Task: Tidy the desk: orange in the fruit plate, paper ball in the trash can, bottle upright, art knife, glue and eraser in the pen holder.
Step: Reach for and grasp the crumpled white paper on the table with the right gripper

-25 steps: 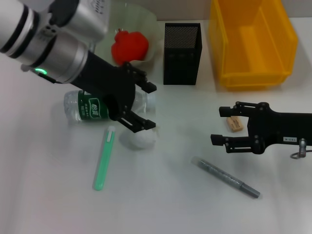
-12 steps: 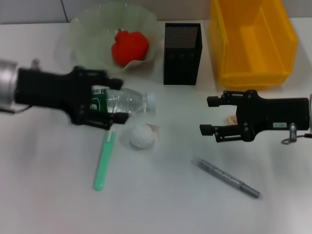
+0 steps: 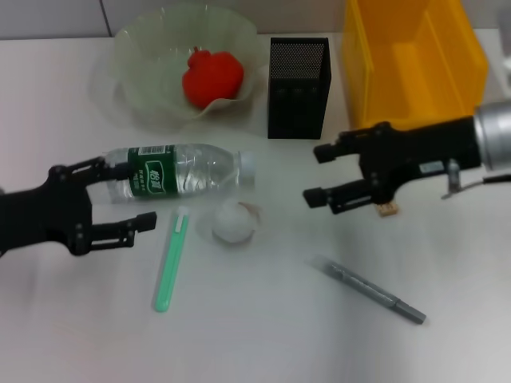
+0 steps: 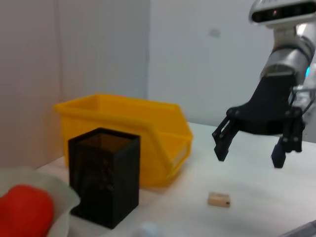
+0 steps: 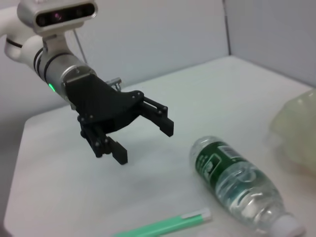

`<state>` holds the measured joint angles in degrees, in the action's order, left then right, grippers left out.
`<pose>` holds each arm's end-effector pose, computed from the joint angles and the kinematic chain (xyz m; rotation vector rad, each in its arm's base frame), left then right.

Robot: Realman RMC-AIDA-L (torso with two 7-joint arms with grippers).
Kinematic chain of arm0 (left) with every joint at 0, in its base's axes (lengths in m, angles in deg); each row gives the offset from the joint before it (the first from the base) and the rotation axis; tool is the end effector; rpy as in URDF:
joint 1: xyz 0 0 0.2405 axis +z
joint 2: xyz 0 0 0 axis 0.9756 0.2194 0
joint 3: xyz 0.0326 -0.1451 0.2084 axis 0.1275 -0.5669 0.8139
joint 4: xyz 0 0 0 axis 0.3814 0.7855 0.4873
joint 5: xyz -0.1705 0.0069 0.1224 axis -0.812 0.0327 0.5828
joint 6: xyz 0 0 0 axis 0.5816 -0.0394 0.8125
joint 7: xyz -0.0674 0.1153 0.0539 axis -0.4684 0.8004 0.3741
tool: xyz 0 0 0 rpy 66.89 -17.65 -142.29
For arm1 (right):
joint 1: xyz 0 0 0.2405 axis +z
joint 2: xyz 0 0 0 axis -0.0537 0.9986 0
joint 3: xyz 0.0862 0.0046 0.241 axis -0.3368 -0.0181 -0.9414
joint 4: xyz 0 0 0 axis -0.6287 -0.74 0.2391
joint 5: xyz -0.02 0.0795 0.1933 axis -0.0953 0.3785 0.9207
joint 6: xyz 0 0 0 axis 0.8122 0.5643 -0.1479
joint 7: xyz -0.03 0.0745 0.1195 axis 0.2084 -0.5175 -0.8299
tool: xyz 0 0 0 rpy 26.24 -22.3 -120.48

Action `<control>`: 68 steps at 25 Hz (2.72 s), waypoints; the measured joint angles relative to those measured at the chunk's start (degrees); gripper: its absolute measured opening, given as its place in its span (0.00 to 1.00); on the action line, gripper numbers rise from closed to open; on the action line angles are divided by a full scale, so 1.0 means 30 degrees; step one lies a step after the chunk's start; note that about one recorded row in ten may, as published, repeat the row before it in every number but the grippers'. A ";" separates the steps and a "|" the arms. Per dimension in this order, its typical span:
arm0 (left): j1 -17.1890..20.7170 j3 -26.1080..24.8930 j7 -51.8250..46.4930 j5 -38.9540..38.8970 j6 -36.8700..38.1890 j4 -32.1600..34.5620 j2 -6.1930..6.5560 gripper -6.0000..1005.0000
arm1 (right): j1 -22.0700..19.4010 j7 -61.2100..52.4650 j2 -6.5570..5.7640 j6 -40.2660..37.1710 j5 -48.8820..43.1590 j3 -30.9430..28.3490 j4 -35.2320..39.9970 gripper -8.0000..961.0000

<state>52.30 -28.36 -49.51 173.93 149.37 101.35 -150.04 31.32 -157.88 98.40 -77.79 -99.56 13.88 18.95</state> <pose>-0.3118 0.2867 0.0300 -2.6975 -0.3735 -0.6948 0.1989 0.3507 -0.0050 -2.9831 0.4773 0.4065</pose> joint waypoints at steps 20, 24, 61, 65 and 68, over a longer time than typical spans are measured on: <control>0.0974 -0.0306 0.1100 0.0024 -0.0512 -0.0965 -0.0630 0.84 | 0.7572 -1.0047 0.0356 -0.1001 -0.7377 0.4353 0.1873 0.74; 0.1155 -0.0291 0.1130 0.0050 -0.0561 -0.0984 -0.0809 0.84 | 0.8547 -1.0256 0.0397 -0.0866 -0.7497 0.5335 0.0714 0.74; 0.1215 -0.0451 0.0986 -0.0054 -0.0680 -0.0992 -0.0908 0.84 | 0.8153 -1.0524 0.0592 0.7505 -0.3731 1.5301 -0.1332 0.71; 0.1222 -0.0456 0.0988 -0.0061 -0.0680 -0.0993 -0.0907 0.84 | 0.7970 -1.0519 0.0591 0.8085 -0.3603 1.5759 -0.1359 0.71; 0.1225 -0.0457 0.0985 -0.0067 -0.0679 -0.0994 -0.0907 0.84 | 0.7882 -1.0469 0.0592 0.8422 -0.3559 1.5965 -0.1369 0.70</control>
<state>55.97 -29.73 -46.55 173.73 147.33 98.37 -152.77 54.96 -189.29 100.17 -52.52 -110.24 61.78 14.85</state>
